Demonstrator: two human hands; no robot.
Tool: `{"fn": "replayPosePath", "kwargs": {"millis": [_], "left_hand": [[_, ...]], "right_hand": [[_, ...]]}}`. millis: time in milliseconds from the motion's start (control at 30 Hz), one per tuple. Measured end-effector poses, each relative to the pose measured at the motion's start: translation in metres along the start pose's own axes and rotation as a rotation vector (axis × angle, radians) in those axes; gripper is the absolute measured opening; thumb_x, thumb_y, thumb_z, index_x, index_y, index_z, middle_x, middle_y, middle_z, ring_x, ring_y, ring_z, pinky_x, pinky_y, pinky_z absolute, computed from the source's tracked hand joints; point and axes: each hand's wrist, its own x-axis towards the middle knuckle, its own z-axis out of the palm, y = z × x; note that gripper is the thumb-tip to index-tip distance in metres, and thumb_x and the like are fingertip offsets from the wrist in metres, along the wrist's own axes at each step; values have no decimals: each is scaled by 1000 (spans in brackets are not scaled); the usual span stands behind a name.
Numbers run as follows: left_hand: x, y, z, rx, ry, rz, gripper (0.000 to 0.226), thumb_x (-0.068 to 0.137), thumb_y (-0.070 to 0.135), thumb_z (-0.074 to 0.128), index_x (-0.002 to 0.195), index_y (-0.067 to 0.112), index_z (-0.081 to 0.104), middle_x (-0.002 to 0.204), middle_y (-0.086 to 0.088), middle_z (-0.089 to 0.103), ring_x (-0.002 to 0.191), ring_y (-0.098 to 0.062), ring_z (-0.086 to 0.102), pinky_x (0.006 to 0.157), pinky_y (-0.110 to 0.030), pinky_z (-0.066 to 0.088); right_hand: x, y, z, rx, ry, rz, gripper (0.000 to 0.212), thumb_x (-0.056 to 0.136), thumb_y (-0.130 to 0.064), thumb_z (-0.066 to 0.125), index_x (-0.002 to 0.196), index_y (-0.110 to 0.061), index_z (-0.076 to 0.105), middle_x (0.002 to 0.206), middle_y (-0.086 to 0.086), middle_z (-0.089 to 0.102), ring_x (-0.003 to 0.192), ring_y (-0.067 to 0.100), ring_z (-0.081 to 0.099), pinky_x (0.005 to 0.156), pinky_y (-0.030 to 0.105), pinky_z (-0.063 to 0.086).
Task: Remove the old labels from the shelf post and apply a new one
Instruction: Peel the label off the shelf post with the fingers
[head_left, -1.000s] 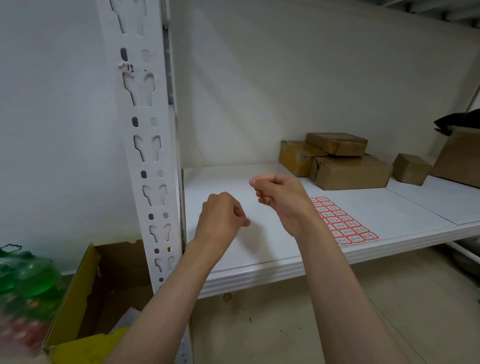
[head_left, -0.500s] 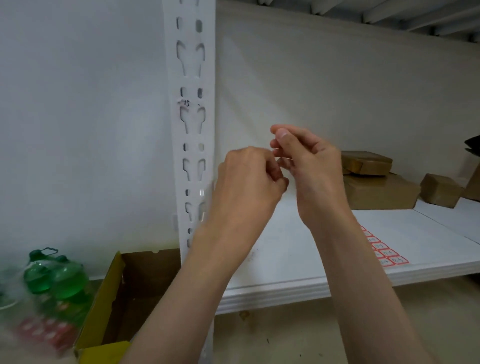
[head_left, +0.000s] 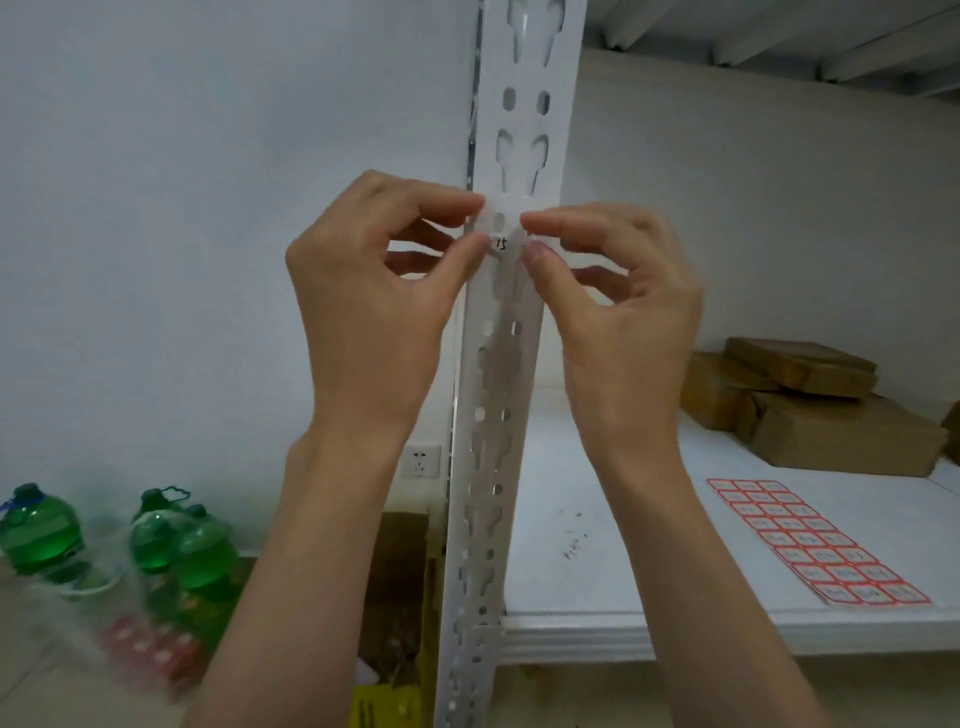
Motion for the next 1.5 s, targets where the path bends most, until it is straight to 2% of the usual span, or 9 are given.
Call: {"fn": "replayPosePath", "kwargs": {"millis": [133,333,467,633,733,833,1233,1400,1500], "left_hand": [[1,0,0,7,6,57,14,88,19,78,100,10,79,96,0,73,84,-7,71,74,-16,59],[3,-8,4,-381,-67,-449,28,89,19,74,117,16,71,100,0,77,95,-13,74,88,-35,61],[1,-12,14,-413,-197,-579,28,88,33,65,105,14,76,97,5,77,95,-12,72,94,-40,59],[-4,-7,26,-639,-225,-682,17,84,34,58,77,23,69,80,5,68,84,-17,61,81,-40,51],[-5,-4,31,-707,-250,-753,24,83,39,54,80,19,66,84,-1,65,83,-22,59,74,-43,51],[-4,-1,34,-661,-304,-783,44,82,45,47,100,8,64,100,-11,63,90,-26,59,81,-50,52],[0,1,33,-664,-337,-764,39,82,38,43,99,8,62,94,-12,60,84,-23,58,74,-42,49],[-3,3,39,-648,-286,-731,26,89,30,41,97,10,57,89,-5,61,80,-15,59,69,-33,48],[-4,3,40,-661,-287,-738,37,82,35,42,100,8,58,92,-7,60,83,-18,59,71,-37,48]], "right_hand": [[-1,0,12,-32,6,-65,19,90,-21,76,107,-24,70,120,-4,59,115,9,60,91,21,54],[-2,-6,15,119,12,62,37,87,-15,78,112,-21,52,112,-18,60,108,4,66,88,19,57],[-3,-6,15,151,10,83,37,87,-14,78,114,-18,53,113,-14,61,106,2,65,86,15,55],[-2,-7,14,168,10,93,36,87,-11,77,114,-17,53,112,-12,61,104,0,66,88,16,55],[-2,-7,15,181,8,97,35,88,-10,76,114,-17,53,112,-11,61,104,1,66,91,20,56],[-2,-6,15,186,5,100,35,88,-9,75,113,-19,52,111,-14,61,104,-1,65,89,16,55],[-5,-5,19,190,5,120,36,91,-11,73,113,-26,49,117,-12,60,106,8,66,94,20,55],[-5,-4,20,218,3,132,36,91,-9,72,112,-26,49,116,-12,60,103,2,67,85,15,54],[-5,-4,20,217,3,133,36,91,-10,72,114,-26,49,116,-14,59,103,-1,65,82,11,52]]}}
